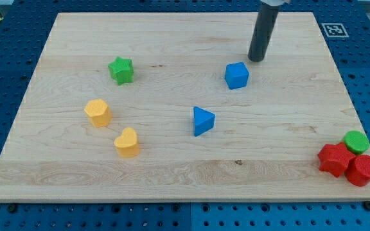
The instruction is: Move the blue cube slightly to the down
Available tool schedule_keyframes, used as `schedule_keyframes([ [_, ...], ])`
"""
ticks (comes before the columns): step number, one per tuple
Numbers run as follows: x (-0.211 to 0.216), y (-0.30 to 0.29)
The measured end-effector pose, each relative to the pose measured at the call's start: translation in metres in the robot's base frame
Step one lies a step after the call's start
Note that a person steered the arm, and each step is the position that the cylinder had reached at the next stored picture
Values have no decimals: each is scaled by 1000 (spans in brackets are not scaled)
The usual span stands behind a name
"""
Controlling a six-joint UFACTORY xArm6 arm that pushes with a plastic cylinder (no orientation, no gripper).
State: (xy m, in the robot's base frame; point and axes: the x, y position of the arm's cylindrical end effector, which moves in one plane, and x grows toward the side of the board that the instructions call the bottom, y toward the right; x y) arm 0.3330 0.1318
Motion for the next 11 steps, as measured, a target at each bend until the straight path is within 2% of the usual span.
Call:
schedule_keyframes([
  [3,-6,-56],
  [11,125,-35],
])
